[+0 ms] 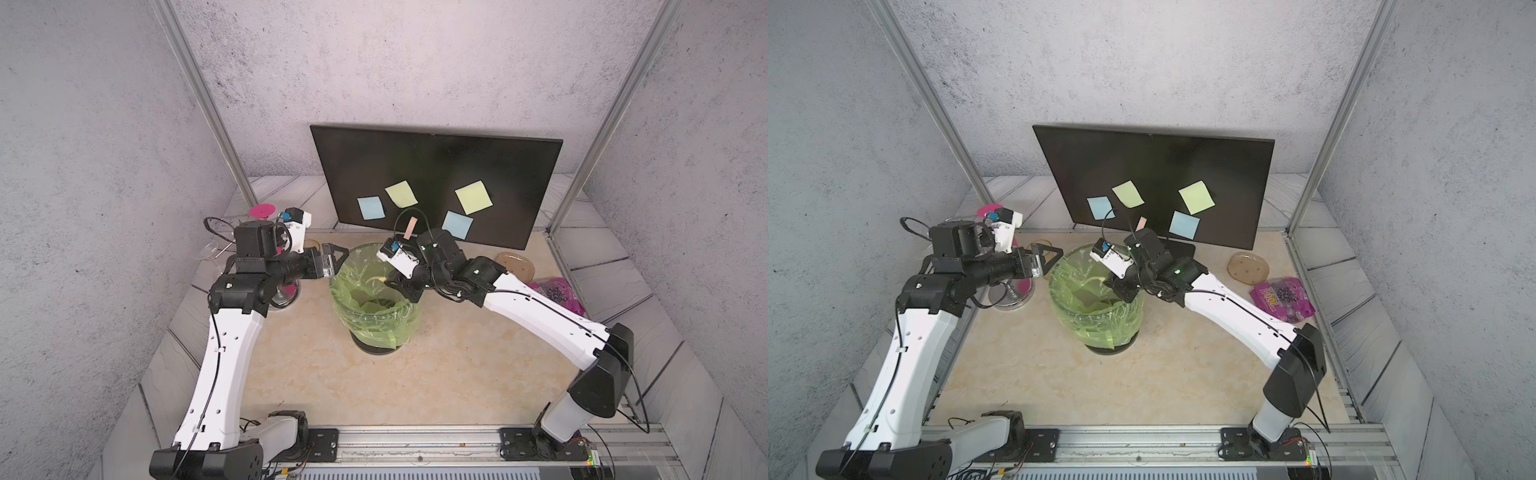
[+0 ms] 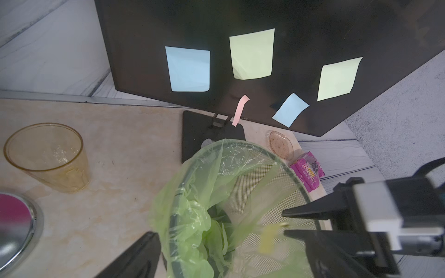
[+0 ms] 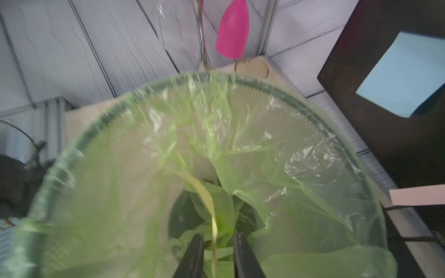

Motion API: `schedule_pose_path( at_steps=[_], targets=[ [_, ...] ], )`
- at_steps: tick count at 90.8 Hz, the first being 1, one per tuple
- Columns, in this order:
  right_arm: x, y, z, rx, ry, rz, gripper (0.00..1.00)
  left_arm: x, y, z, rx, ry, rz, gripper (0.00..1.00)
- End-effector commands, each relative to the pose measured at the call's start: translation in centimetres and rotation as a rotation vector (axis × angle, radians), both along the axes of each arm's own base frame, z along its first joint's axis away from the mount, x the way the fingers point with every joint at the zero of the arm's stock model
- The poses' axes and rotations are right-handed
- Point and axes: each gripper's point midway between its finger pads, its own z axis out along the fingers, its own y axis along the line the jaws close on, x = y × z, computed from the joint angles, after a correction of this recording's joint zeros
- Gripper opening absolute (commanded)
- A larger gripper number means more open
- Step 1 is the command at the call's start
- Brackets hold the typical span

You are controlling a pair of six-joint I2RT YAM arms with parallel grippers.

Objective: Remove the sticky note from the monitor
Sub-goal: Place the sticky note in the trash bin, then tear off the sticky note from the monitor.

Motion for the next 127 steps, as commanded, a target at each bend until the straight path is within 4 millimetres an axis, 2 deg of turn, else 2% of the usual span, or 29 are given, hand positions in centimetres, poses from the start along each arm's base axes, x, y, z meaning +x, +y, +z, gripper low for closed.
schedule_pose_path(
  at_steps=[1, 4, 10, 18, 28, 38, 44, 55, 65, 75, 85, 98, 108, 127],
  targets=[
    [0.6, -1.2, 2.0, -0.032, -0.076, -0.048, 0.5, 0.0, 0.0, 1.6, -0.034, -0.042, -0.009, 1.0],
    [0.9, -1.3, 2.3, -0.02, -0.084, -0.077, 0.56, 0.0, 0.0, 1.7, -0.038, -0.042, -0.011, 1.0],
    [1.5, -1.6, 3.7, 0.023, -0.12, -0.119, 0.61, 0.2, -0.2, 1.7, -0.047, -0.038, -0.02, 1.0],
    [2.3, -2.4, 5.7, 0.079, -0.154, -0.186, 0.64, 0.4, -0.3, 1.7, -0.055, -0.037, -0.026, 1.0],
    [3.9, -4.9, 8.1, 0.187, -0.138, -0.274, 0.65, 0.6, -0.3, 1.6, -0.056, -0.037, -0.03, 1.0],
    [6.3, -8.9, 10.2, 0.315, -0.119, -0.403, 0.67, 0.9, -0.5, 1.4, -0.063, -0.028, -0.04, 1.0],
    [8.0, -12.2, 11.1, 0.369, -0.107, -0.503, 0.68, 1.0, -0.6, 1.3, -0.065, -0.024, -0.043, 1.0],
    [10.9, -18.2, 10.8, 0.45, -0.061, -0.709, 0.7, 1.1, -0.6, 1.2, -0.066, -0.022, -0.046, 1.0],
    [12.9, -21.5, 10.5, 0.578, 0.004, -0.818, 0.72, 1.1, -0.7, 1.0, -0.071, -0.016, -0.051, 1.0],
    [14.4, -22.4, 9.5, 0.693, 0.075, -0.862, 0.75, 1.2, -0.7, 0.8, -0.072, -0.014, -0.051, 1.0],
    [15.6, -21.9, 8.9, 0.791, 0.125, -0.868, 0.77, 1.2, -0.7, 0.7, -0.071, -0.012, -0.052, 1.0],
    [17.1, -22.3, 7.9, 0.929, 0.167, -0.936, 0.81, 1.1, -0.7, 0.5, -0.07, -0.01, -0.053, 1.0],
    [18.3, -21.6, 7.3, 1.04, 0.205, -0.91, 0.82, 1.1, -0.7, 0.4, -0.071, -0.007, -0.054, 1.0],
    [19.7, -21.1, 6.6, 1.095, 0.222, -0.907, 0.82, 1.0, -0.7, 0.4, -0.066, -0.012, -0.055, 1.0]
  ],
)
